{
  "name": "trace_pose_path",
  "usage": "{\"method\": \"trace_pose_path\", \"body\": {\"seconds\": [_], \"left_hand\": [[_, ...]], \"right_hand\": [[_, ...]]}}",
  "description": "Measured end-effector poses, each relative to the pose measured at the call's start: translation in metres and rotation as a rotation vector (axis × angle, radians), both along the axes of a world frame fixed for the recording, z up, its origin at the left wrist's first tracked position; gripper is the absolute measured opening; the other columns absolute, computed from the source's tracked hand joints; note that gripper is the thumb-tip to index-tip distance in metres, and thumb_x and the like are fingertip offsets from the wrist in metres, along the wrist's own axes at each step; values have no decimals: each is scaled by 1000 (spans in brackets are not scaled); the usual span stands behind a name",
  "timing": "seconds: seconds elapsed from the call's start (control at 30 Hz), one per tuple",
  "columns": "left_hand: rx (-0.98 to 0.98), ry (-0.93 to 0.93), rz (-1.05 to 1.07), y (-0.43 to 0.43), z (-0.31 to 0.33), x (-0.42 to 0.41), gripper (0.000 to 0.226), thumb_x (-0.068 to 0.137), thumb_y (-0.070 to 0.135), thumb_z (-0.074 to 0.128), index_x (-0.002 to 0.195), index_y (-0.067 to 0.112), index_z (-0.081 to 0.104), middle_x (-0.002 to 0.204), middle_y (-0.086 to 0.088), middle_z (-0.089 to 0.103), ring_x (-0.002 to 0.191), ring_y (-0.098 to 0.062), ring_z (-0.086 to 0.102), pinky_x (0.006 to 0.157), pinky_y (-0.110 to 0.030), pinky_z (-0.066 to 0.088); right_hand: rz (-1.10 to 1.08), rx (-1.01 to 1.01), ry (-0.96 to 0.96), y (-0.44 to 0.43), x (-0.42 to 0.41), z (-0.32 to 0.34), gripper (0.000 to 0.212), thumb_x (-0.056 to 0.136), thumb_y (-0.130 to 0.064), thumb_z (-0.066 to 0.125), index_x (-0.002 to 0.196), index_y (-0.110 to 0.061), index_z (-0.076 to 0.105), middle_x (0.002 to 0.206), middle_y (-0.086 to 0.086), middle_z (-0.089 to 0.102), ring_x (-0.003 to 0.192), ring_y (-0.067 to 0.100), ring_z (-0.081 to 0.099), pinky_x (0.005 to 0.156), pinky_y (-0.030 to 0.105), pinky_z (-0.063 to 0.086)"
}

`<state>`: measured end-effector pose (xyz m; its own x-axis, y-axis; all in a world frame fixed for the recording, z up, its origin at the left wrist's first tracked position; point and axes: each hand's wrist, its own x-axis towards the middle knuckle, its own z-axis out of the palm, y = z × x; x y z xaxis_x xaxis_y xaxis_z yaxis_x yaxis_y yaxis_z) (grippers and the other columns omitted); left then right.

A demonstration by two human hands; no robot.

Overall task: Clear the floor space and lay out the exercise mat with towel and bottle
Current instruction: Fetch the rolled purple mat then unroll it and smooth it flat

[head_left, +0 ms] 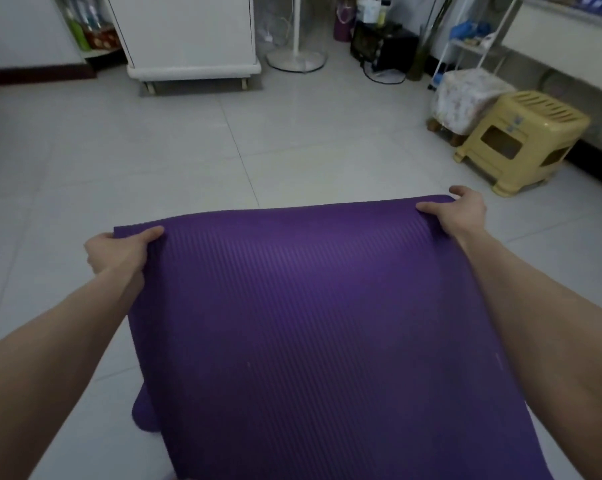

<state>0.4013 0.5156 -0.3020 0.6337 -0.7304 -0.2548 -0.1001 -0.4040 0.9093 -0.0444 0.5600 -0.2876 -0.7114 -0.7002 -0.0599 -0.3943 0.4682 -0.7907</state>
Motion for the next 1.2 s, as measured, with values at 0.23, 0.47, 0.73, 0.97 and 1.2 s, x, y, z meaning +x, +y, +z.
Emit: {"method": "trace_pose_path", "body": {"seconds": [0.23, 0.47, 0.73, 0.97, 1.2], "left_hand": [[-49, 75, 37, -51, 56, 22, 41, 61, 26, 87, 62, 12, 48, 95, -6, 59, 82, -18, 54, 72, -29, 46], [-144, 55, -4, -129, 77, 62, 62, 46, 31, 91, 97, 8, 66, 106, -8, 68, 89, -20, 64, 82, -40, 56], [-102, 8, -39, -158, -33, 79, 65, 73, 7, 77, 130, 7, 45, 127, -12, 57, 112, -27, 57, 95, -35, 47], [12, 48, -159, -183, -152, 92, 69, 75, -4, 71, 134, 6, 38, 132, -15, 52, 117, -31, 53, 99, -47, 45], [44, 67, -322, -224, -217, 90, 71, 81, -14, 56, 143, 9, 31, 141, -12, 46, 123, -30, 48, 104, -43, 41]], "right_hand": [[4, -98, -24, -61, 17, 68, 79, 70, -27, 84, 137, -7, 48, 141, 12, 50, 128, 27, 49, 109, 39, 38], [52, -156, 79, -119, 36, 84, 85, 67, -32, 84, 140, -10, 46, 141, 10, 52, 129, 27, 48, 111, 43, 36], [126, 151, 208, -158, 85, -16, 91, 74, -29, 79, 149, -23, 29, 145, 17, 41, 133, 38, 37, 111, 49, 28], [141, 331, 125, -181, 121, -130, 103, 77, -36, 77, 153, -27, 9, 151, 17, 27, 137, 39, 28, 114, 51, 20], [154, 472, 223, -208, 134, -196, 105, 81, -41, 71, 153, -29, -4, 155, 17, 15, 140, 38, 19, 114, 53, 13]]}}
